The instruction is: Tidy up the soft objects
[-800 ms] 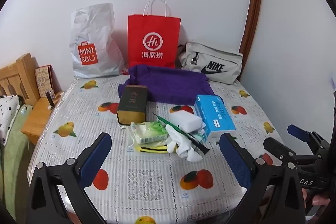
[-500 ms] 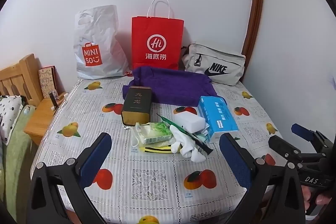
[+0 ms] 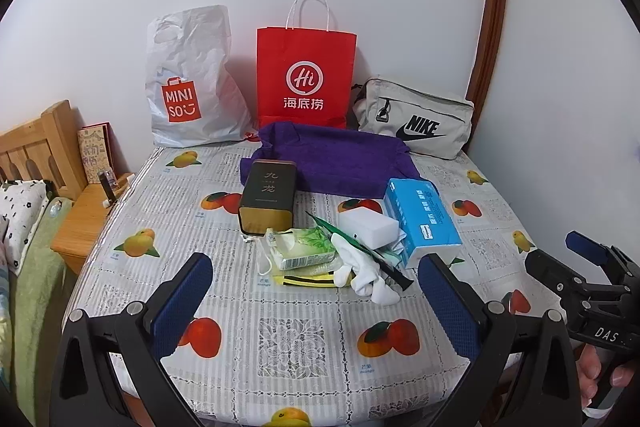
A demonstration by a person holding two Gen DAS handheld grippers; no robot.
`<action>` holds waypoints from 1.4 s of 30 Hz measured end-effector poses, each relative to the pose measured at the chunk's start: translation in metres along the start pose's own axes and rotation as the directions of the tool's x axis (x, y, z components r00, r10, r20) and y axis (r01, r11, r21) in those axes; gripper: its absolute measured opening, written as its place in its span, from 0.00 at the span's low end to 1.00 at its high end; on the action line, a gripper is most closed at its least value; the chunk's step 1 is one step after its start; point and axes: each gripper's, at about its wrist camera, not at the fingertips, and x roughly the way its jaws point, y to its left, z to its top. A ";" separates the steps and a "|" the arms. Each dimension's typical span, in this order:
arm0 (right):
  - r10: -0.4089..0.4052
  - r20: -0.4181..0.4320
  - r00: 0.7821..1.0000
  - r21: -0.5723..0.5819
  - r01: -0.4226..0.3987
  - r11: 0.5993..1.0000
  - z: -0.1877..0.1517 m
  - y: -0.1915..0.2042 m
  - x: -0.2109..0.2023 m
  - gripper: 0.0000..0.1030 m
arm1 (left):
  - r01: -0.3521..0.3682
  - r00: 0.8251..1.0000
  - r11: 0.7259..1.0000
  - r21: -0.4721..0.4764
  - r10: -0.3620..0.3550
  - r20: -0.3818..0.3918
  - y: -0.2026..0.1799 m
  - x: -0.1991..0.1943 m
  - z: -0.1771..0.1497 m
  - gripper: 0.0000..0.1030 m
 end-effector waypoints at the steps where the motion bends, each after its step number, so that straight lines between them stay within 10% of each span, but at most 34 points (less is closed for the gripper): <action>1: 0.000 0.001 1.000 -0.002 0.000 1.000 0.000 0.000 0.000 1.00 | 0.000 1.000 1.000 0.000 0.000 0.000 0.000 0.000 0.000 1.00; 42: -0.013 0.014 1.000 0.011 0.012 1.000 -0.001 0.001 -0.008 1.00 | -0.010 1.000 1.000 0.016 0.010 -0.010 -0.002 -0.002 0.001 1.00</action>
